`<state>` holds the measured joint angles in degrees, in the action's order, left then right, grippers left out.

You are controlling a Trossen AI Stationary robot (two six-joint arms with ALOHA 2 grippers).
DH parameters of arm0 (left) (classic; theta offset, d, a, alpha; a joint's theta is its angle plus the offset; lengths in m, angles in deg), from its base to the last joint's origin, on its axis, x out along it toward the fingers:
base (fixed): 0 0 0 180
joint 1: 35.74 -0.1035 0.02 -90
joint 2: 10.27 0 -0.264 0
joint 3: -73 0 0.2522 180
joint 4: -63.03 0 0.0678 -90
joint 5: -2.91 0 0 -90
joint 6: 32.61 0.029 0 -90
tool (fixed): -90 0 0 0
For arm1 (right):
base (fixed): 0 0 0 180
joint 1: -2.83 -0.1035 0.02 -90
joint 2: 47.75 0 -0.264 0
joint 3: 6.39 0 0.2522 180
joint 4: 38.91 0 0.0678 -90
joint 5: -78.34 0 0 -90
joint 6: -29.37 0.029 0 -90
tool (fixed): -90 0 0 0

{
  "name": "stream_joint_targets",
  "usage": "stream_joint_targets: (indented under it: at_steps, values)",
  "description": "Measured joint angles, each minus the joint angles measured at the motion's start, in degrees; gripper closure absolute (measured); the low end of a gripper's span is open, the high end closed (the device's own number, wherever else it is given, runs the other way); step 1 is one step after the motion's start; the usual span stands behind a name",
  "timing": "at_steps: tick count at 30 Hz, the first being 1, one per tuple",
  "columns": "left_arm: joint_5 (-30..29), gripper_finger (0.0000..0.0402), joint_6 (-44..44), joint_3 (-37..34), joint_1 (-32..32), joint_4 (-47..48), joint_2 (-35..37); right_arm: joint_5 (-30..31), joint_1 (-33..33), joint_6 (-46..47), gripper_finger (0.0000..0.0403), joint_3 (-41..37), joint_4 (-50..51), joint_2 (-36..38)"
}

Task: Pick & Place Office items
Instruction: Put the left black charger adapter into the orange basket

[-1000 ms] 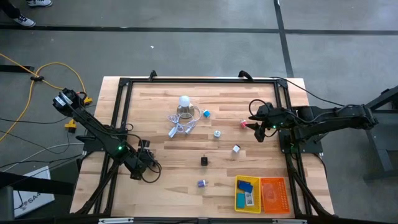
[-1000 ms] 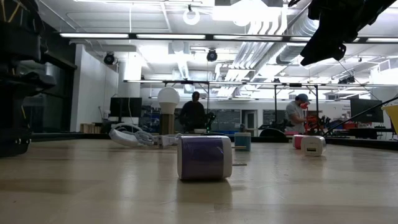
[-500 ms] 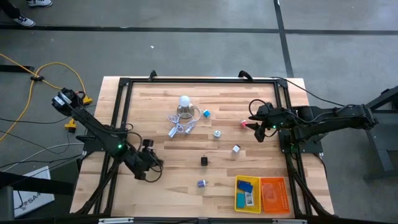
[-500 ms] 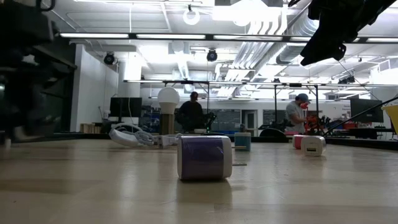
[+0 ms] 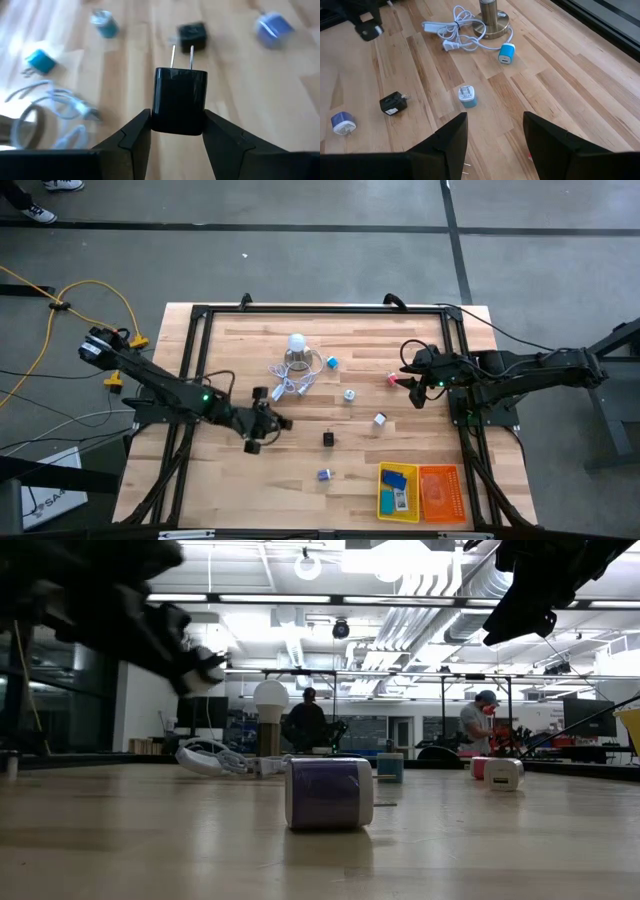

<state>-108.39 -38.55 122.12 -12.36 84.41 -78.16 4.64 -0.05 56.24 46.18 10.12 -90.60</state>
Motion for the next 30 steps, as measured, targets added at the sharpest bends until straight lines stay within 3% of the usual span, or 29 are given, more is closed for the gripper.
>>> stream_joint_targets:
  at_steps: [15,30]
  values:
    - [1.1,0.0248,8.6,17.0,-8.1,-0.1,-13.6,0.0,0.0,0.0,0.0224,0.0,0.0,0.0]
    - [4.0,0.0247,9.1,32.1,-12.6,-4.0,-29.5,0.0,0.0,0.0,0.0224,0.0,-0.1,0.0]
